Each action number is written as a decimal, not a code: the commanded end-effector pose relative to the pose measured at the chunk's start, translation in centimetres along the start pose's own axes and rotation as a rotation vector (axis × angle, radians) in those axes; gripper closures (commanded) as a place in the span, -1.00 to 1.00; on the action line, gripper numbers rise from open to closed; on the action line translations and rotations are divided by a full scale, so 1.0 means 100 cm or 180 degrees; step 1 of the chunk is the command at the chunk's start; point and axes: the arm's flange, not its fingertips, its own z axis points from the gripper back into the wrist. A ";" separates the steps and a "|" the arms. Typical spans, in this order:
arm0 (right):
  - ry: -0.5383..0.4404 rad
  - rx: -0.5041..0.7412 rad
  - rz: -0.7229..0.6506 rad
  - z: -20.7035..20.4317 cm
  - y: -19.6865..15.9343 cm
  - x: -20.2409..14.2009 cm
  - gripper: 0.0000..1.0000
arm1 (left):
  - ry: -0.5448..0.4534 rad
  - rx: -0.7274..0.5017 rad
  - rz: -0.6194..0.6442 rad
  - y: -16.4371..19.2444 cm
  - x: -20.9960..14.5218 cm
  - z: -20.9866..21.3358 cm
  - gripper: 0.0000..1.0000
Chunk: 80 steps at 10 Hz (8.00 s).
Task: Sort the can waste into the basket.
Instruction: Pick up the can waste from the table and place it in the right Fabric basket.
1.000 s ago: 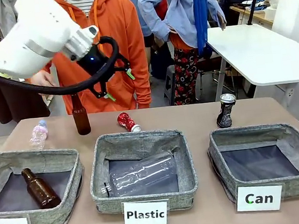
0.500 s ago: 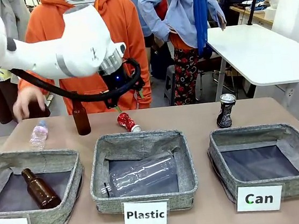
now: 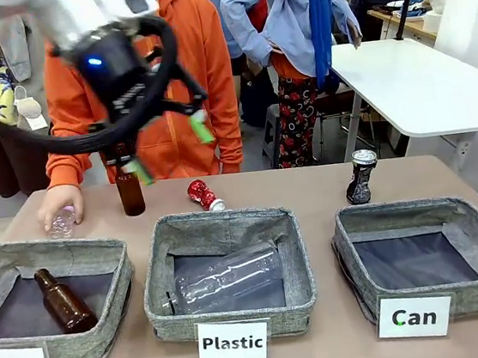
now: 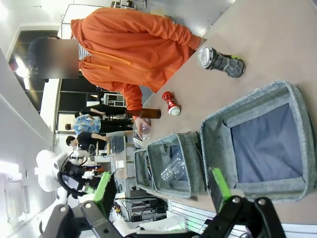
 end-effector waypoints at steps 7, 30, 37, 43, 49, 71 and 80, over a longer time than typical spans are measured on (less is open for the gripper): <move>-0.0039 0.0099 0.0073 -0.002 -0.001 0.001 -1.00 | -0.2155 -0.1112 0.1229 0.187 -0.128 0.160 -1.00; -0.0039 0.0099 0.0073 -0.002 -0.001 0.001 -1.00 | -0.2023 -0.1788 0.1848 0.232 -0.121 0.170 -1.00; -0.0039 0.0099 0.0073 -0.002 -0.001 0.001 -1.00 | -0.2368 0.0554 0.1757 0.028 0.121 0.051 -1.00; -0.0039 0.0099 0.0073 -0.002 -0.001 0.001 -1.00 | -0.1277 0.1406 -0.0404 -0.029 0.226 -0.038 -1.00; -0.0039 0.0099 0.0073 -0.002 -0.001 0.001 -1.00 | -0.1422 0.1409 -0.0309 -0.036 0.234 -0.054 -1.00; -0.0039 0.0099 0.0073 -0.002 -0.001 0.001 -1.00 | -0.2735 -0.1904 0.0454 0.325 -0.171 0.147 -1.00; -0.0039 0.0099 0.0073 -0.002 -0.001 0.001 -1.00 | -0.3426 -0.2374 0.0393 0.378 -0.209 0.098 -1.00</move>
